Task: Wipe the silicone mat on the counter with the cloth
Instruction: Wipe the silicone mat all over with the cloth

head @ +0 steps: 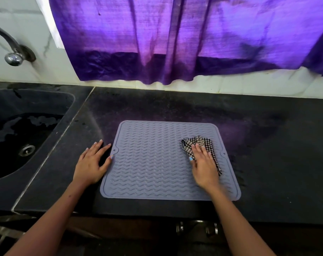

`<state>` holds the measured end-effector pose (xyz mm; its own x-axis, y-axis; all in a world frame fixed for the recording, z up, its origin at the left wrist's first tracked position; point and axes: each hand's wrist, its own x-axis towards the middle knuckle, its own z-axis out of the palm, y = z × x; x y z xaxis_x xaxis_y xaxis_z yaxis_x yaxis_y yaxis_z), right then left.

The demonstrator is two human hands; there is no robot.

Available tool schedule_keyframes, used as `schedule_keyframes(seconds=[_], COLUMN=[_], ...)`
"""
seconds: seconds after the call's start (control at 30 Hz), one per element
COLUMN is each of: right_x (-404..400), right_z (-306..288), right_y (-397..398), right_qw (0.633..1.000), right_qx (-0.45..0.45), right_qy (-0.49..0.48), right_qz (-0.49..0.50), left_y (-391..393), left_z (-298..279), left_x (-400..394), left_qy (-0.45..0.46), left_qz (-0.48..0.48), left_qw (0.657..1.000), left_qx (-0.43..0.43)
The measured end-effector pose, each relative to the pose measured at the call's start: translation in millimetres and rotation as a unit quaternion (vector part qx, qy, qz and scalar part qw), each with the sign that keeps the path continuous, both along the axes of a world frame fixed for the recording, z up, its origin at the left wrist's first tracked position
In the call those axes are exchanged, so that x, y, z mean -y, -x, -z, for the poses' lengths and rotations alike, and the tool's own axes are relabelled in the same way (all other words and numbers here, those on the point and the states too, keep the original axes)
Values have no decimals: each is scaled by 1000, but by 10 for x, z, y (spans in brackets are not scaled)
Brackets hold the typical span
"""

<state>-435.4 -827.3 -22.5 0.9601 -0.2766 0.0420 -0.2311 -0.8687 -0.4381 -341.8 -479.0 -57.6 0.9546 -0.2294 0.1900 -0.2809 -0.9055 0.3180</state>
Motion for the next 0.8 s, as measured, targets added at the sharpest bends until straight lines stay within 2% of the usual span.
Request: schedule_keyframes(seconds=[0.03, 0.1, 0.23, 0.3, 0.33, 0.4, 0.43, 0.47, 0.5, 0.57, 0.63, 0.73, 0.8], right_x=[-1, 13, 72, 97, 121, 207, 273, 347, 403, 414, 343, 181, 139], right_z=[76, 91, 35, -43, -94, -240, -309, -347, -383, -441, -401, -135, 77], right_y=[15, 4, -53, -65, -81, -104, -94, -65, -13, 113, 236, 307, 320], right_qw=[999, 999, 998, 990, 971, 883, 833, 805, 806, 875, 934, 987, 999], right_qx=[-10, -16, -33, -30, -18, 20, 69, 125, 168, 196, 187, 85, 5], right_qy=[38, 34, -46, -138, -230, -445, -513, -530, -504, -367, -242, -111, 11], right_qz=[-18, -16, -9, 20, 56, 151, 197, 237, 258, 248, 183, 74, 33], left_y=[2, 5, 8, 11, 13, 11, 15, 20, 19, 15, 11, 10, 14], left_z=[3, 4, -8, -8, -15, -30, -38, -41, -43, -38, -27, -23, -19], left_x=[2, 8, 17, 18, 15, 15, 17, 20, 24, 25, 18, 18, 27], left_qy=[-2, 0, 2, 0, 0, 3, 4, 4, 4, 4, 3, 4, 6], left_qz=[1, 0, -3, -2, -2, -4, -5, -4, -4, -4, -3, -2, -2], left_qw=[1000, 1000, 1000, 1000, 1000, 1000, 1000, 1000, 1000, 1000, 1000, 1000, 1000], left_qx=[0, 4, 5, 2, 0, 1, 2, 3, 4, 6, 7, 10, 10])
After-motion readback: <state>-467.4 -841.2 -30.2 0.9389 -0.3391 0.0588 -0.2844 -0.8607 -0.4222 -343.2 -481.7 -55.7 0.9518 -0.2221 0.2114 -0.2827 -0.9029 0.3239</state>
